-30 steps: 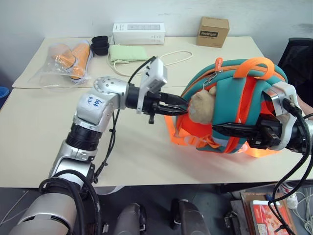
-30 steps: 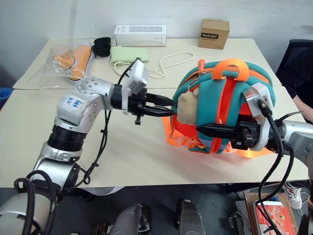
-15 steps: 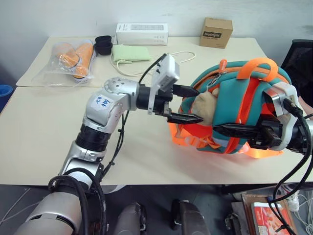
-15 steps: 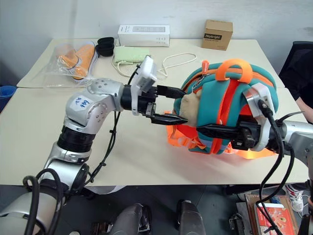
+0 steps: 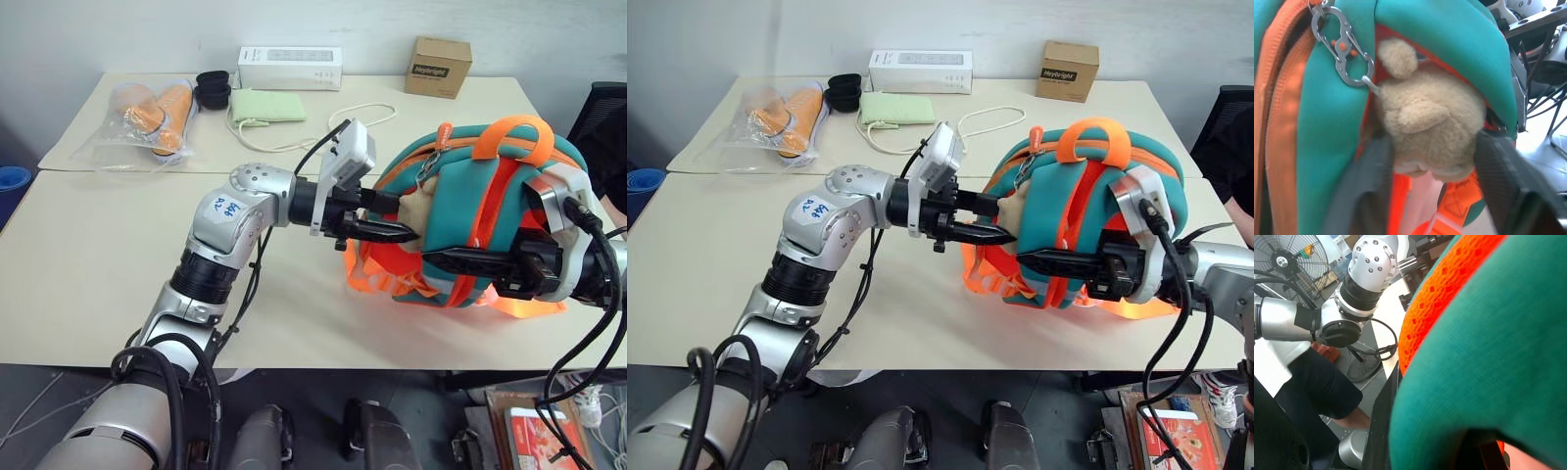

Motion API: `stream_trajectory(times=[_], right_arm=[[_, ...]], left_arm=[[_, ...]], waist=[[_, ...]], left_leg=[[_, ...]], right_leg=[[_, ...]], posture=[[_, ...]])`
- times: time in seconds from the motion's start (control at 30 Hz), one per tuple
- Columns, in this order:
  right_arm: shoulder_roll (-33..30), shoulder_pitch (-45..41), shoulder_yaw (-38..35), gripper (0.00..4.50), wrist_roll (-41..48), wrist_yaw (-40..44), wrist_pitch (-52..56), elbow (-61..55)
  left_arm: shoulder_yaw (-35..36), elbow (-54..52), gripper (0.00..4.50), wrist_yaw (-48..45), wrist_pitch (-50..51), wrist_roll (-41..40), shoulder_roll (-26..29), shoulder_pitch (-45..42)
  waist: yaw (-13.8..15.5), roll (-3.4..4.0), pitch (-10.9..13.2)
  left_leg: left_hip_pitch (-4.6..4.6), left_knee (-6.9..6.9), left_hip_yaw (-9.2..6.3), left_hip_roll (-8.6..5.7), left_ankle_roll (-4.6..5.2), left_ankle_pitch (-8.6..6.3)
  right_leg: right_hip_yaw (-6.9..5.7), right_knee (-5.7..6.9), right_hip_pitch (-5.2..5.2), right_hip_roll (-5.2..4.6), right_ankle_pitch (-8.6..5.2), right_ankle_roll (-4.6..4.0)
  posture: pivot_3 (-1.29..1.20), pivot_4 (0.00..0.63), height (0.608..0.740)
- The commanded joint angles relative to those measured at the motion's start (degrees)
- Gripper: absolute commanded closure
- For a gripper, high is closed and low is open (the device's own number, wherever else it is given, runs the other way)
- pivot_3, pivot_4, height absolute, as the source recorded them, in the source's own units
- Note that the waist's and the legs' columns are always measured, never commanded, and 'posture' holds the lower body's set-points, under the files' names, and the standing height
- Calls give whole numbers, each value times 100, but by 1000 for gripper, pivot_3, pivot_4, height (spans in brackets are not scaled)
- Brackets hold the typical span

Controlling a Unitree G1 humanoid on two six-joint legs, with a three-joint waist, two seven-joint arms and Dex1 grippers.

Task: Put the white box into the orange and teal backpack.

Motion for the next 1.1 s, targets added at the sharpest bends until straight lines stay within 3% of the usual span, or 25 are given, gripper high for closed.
stream_trajectory(times=[0.03, 0.17, 0.47, 0.6, 0.7, 0.87, 1.1], right_arm=[[17, -58, -122, 4500, 134, -50, -60, -150], [10, -51, -112, 4500, 113, -65, -82, -140], [-238, 203, -452, 4500, -26, 183, -97, 150], [-161, 434, -704, 4500, 26, 208, -186, 111], [-104, 637, -829, 4500, -15, 352, -280, 131], [15, 549, -1165, 4500, 317, 182, -322, 404], [11, 257, -1216, 4500, 617, -155, -302, 353]], left_arm=[[56, -161, 3519, -95, -18, -125, -36, -161], [193, -135, 4394, -89, 71, -150, 106, -263], [456, 429, 4440, -1298, -297, -14, 1695, -563], [210, 1411, 4440, -1685, -1102, 620, 2275, -751], [-255, 2279, 4440, -1515, -2425, 1597, 2480, -682], [-602, 3565, 4440, -822, -3816, 2376, 1967, -516], [-808, 3465, 4440, -435, -4189, 2609, 850, 1]], waist=[[-7, 0, 0], [-10, 0, 0], [-55, 1, 0], [-50, 1, 0], [-49, 1, 0], [-18, 0, 0], [-10, -1, 0]], left_leg=[[0, 0, 0, 0, 0, 0], [0, 0, 0, 2, 0, 0], [-1, -3, 3, 3, -2, 0], [-1, -3, 4, 1, -1, -1], [-1, -3, 5, 2, -1, -2], [-3, 0, 7, 0, 7, -7], [-7, 4, 9, 0, 14, -12]], right_leg=[[0, 0, 0, 0, 0, 0], [0, 0, -1, 1, 0, 0], [-12, 0, -4, 5, -2, -3], [-18, -1, -4, 5, -2, -3], [-19, -2, -4, 5, -2, -3], [-18, -1, -6, 0, -1, -2], [-17, -2, -7, -8, 0, 0]], posture=[[0, 150, 740], [0, 150, 740], [0, 150, 740], [0, 150, 740], [0, 150, 740], [0, 150, 740], [0, 150, 740]])
